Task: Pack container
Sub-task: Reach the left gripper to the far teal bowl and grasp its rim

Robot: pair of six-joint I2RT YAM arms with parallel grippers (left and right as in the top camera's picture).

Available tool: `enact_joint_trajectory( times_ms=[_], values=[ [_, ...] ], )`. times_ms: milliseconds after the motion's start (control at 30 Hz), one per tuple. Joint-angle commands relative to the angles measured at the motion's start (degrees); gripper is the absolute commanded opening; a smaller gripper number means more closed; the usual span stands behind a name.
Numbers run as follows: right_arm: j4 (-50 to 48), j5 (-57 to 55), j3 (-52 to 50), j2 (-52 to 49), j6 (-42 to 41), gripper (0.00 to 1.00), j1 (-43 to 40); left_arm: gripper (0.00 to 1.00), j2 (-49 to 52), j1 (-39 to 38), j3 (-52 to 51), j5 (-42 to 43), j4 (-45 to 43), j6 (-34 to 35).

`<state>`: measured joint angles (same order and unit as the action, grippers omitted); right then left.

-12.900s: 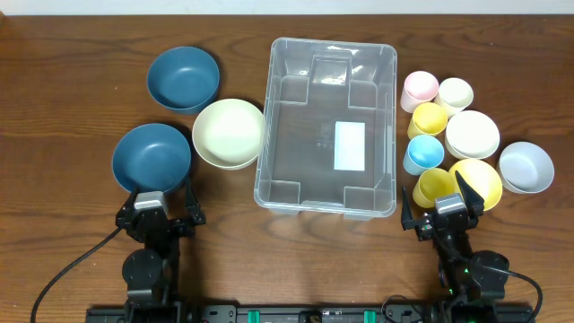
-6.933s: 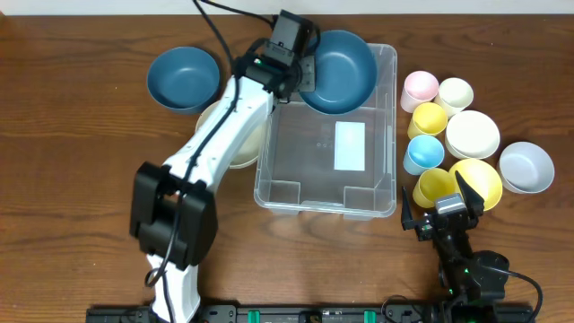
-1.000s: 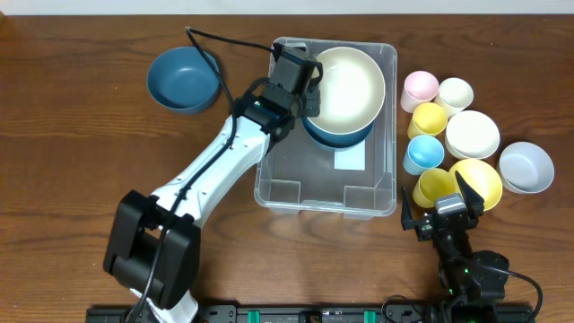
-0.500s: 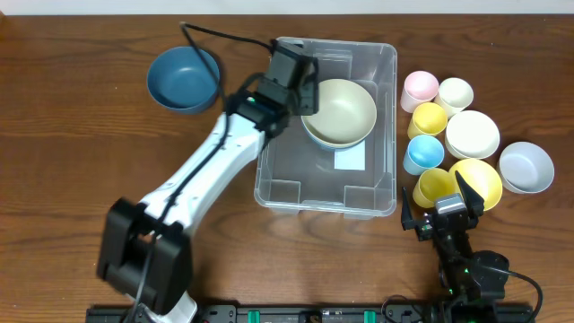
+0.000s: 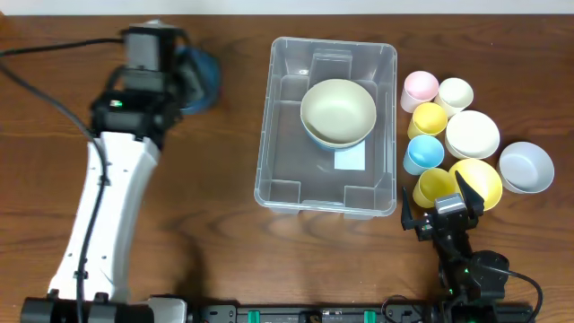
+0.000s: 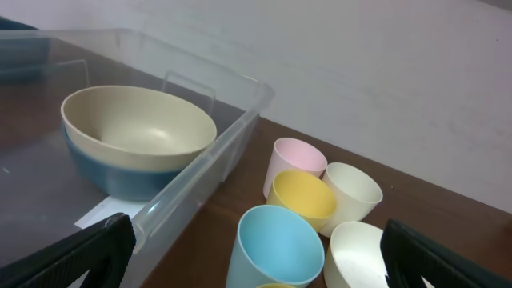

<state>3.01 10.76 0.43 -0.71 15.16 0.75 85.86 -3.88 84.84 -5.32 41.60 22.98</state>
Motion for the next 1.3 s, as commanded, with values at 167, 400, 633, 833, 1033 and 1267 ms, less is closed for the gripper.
enact_joint_trajectory(
  times_ms=[167,400,633,833,1033,1267],
  values=[
    [0.2,0.6,-0.1,0.3,-1.0,0.99,-0.4,0.70,9.1,13.1,0.8,15.8,-2.2,8.9],
    [0.2,0.6,-0.1,0.3,-1.0,0.99,-0.4,0.73,21.6,15.9,0.8,24.4,-7.6,10.4],
    [0.2,0.6,-0.1,0.3,-1.0,0.99,-0.4,0.72,29.7,15.7,0.8,24.6,-12.0,11.8],
    [0.2,0.6,-0.1,0.3,-1.0,0.99,-0.4,0.52,31.1,15.7,0.8,23.9,-13.6,11.8],
    [0.2,0.6,-0.1,0.3,-1.0,0.99,-0.4,0.40,31.3,15.7,0.8,22.3,-13.8,11.3],
    [0.2,0.6,-0.1,0.3,-1.0,0.99,-0.4,0.30,31.7,15.7,0.8,21.5,-13.6,11.2]
  ],
)
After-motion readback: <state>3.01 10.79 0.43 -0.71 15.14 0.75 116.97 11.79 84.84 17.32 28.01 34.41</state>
